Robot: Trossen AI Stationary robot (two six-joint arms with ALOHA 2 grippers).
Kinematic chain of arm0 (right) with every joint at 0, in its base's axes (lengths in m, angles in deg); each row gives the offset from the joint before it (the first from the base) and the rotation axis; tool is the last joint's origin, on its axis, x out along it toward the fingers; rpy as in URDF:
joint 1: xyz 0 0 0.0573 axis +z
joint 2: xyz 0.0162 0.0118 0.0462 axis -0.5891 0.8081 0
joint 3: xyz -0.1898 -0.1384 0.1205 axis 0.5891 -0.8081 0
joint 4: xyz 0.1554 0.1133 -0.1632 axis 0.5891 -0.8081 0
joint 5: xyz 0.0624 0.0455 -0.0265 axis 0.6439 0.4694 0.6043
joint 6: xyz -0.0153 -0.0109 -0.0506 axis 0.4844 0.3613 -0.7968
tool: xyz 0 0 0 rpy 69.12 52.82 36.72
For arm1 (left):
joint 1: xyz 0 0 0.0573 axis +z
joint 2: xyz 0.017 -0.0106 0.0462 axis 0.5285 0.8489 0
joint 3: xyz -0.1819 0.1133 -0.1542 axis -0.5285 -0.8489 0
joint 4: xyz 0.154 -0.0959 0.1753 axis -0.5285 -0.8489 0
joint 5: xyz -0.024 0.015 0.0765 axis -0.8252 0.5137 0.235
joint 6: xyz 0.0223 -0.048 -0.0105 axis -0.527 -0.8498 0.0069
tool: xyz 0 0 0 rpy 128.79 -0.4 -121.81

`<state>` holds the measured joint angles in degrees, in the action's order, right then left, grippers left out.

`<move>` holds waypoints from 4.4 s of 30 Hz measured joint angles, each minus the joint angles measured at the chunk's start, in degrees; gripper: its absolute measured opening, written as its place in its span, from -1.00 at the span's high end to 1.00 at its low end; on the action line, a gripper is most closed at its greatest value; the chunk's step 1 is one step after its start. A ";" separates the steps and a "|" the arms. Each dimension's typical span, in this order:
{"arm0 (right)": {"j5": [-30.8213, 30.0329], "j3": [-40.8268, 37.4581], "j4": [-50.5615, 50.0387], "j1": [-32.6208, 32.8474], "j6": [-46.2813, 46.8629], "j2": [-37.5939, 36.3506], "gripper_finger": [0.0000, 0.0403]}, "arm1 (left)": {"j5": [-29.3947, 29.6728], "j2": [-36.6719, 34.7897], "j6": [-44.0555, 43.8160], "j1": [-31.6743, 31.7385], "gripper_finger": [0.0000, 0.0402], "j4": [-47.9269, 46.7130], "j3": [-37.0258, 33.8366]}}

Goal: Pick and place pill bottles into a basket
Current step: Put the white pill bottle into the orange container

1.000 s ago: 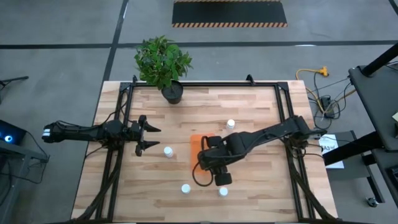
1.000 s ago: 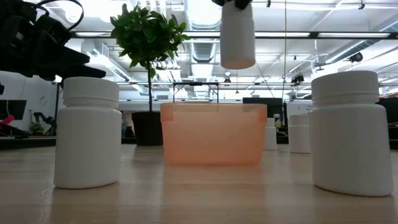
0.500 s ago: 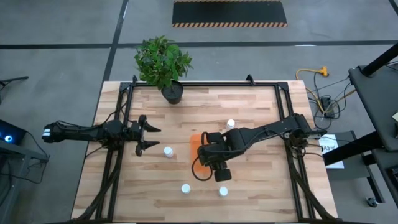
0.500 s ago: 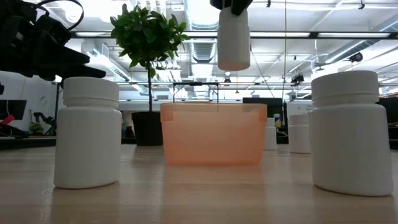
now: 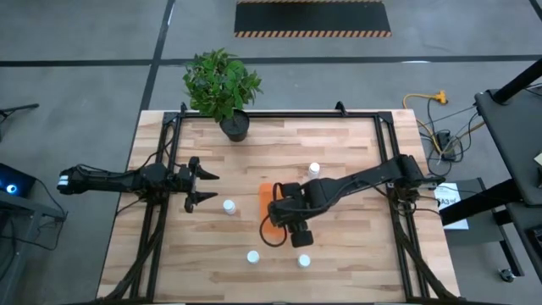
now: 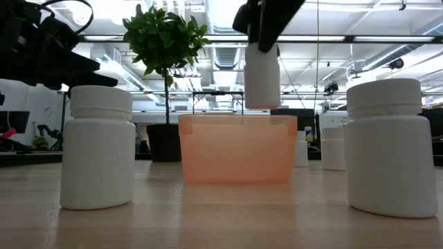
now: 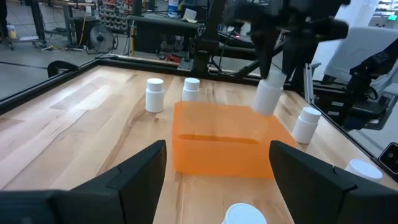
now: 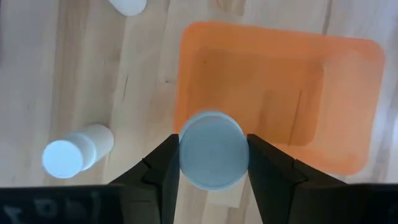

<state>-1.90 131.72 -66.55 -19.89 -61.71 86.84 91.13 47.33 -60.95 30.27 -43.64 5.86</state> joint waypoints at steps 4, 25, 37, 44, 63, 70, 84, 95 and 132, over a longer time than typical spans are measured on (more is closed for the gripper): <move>0.00 -3.00 1.61 0.00 -0.03 0.00 0.30 | 0.00 0.00 0.00 0.01 -0.33 0.01 0.00; 0.14 -10.27 11.66 0.00 -0.47 0.07 0.30 | 0.00 0.00 0.00 0.02 -0.33 -0.01 0.02; 0.46 -12.46 13.82 -0.11 -0.45 -0.80 0.30 | 0.00 0.00 0.00 0.02 -0.33 -0.01 0.02; 0.44 -12.46 13.70 -0.39 0.11 -0.79 0.28 | 0.00 0.00 0.00 0.01 -0.33 -0.03 0.01; 0.26 -13.12 13.65 -0.37 0.07 -0.79 0.19 | 0.00 0.00 0.00 0.00 -0.33 -0.01 0.02; 0.26 -13.21 13.68 -0.37 -0.51 -0.79 0.18 | 0.00 0.00 0.00 0.00 -0.33 -0.01 0.00; 0.44 -13.21 13.68 -0.35 -0.01 -0.70 0.17 | 0.00 0.00 0.00 0.00 -0.33 -0.01 0.00; 1.87 -13.21 13.75 -0.37 -0.01 -0.66 0.16 | 0.00 0.00 0.00 0.00 -0.33 -0.01 0.02; 1.46 -12.59 10.30 -0.37 0.91 -8.45 -0.12 | 0.00 0.00 0.00 0.02 -0.33 -0.04 0.00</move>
<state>-0.44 119.13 -56.25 -20.26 -60.80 78.39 91.13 47.33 -60.95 30.29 -43.67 5.86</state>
